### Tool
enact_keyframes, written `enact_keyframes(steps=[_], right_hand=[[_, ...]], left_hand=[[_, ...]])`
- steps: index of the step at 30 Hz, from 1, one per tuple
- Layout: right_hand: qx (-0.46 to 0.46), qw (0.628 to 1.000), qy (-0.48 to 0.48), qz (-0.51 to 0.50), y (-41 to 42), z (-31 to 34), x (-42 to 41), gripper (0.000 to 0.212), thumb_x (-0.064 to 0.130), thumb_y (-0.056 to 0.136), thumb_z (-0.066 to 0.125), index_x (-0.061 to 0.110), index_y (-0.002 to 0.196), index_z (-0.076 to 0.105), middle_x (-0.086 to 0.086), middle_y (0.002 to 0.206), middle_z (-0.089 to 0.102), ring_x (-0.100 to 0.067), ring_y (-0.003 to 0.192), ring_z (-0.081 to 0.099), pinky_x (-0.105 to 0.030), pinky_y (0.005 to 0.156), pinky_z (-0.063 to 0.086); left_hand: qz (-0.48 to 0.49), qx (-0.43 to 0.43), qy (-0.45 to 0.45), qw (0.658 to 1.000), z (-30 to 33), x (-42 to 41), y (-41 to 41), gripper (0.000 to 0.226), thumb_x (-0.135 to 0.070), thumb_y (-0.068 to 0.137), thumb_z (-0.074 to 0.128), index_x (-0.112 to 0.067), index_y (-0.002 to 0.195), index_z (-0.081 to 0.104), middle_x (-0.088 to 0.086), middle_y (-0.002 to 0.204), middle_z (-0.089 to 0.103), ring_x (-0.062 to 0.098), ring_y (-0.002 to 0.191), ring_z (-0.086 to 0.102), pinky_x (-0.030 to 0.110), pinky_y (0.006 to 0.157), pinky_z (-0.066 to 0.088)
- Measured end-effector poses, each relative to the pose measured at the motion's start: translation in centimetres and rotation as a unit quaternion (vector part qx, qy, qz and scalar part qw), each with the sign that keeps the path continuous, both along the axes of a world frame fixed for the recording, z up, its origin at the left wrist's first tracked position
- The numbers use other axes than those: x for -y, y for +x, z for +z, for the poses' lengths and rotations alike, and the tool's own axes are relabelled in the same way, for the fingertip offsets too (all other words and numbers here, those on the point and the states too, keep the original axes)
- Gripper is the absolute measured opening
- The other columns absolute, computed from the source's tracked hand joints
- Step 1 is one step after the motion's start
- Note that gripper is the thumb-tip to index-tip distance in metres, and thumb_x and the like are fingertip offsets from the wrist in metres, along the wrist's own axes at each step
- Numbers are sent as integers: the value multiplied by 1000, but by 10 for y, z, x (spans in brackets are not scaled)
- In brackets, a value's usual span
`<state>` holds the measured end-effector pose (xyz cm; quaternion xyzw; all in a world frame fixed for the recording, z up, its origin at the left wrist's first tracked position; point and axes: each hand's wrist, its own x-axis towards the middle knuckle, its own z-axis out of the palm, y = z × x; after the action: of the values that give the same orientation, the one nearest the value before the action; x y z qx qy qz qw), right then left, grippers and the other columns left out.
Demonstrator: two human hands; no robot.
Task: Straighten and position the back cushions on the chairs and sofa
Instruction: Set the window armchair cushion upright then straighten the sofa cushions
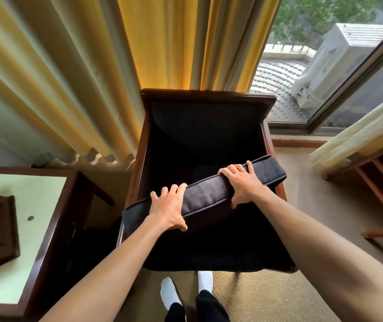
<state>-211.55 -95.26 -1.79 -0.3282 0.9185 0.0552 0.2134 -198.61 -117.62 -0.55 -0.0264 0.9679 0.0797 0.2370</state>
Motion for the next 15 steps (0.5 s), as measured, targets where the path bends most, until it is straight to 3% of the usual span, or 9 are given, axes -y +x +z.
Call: enact_keyframes(steps=[5, 9, 12, 15], right_hand=[[-24, 1000, 5, -1, 5, -7, -4, 115, 39, 44, 88, 27, 141, 27, 1, 137, 38, -26, 134, 33, -59, 118, 9], [-59, 998, -14, 21, 2, -10, -6, 89, 28, 48, 79, 20, 129, 41, 1, 123, 51, -24, 118, 48, -49, 117, 21], [-64, 997, -35, 22, -17, -2, -11, 74, 27, 45, 76, 20, 113, 47, 4, 107, 54, -21, 101, 53, -38, 101, 38], [-65, 997, -35, -1, -46, 11, -24, 74, 33, 42, 78, 23, 107, 45, 7, 103, 52, -20, 98, 50, -38, 85, 44]], left_hand=[[5, -32, -22, 999, -17, -13, -1, 121, -50, 44, 86, -20, 142, 21, 1, 131, 44, 28, 121, 45, 53, 99, 38], [3, -39, -19, 999, -15, -9, -5, 106, -44, 42, 82, -20, 132, 31, -1, 121, 51, 27, 110, 51, 47, 90, 41], [-10, -50, -11, 999, -5, -6, -26, 103, -45, 43, 81, -23, 132, 33, -4, 118, 54, 24, 107, 53, 46, 88, 41], [-41, -75, -13, 996, 12, -8, -69, 100, -45, 44, 80, -25, 130, 36, -5, 115, 56, 22, 104, 54, 44, 87, 42]])
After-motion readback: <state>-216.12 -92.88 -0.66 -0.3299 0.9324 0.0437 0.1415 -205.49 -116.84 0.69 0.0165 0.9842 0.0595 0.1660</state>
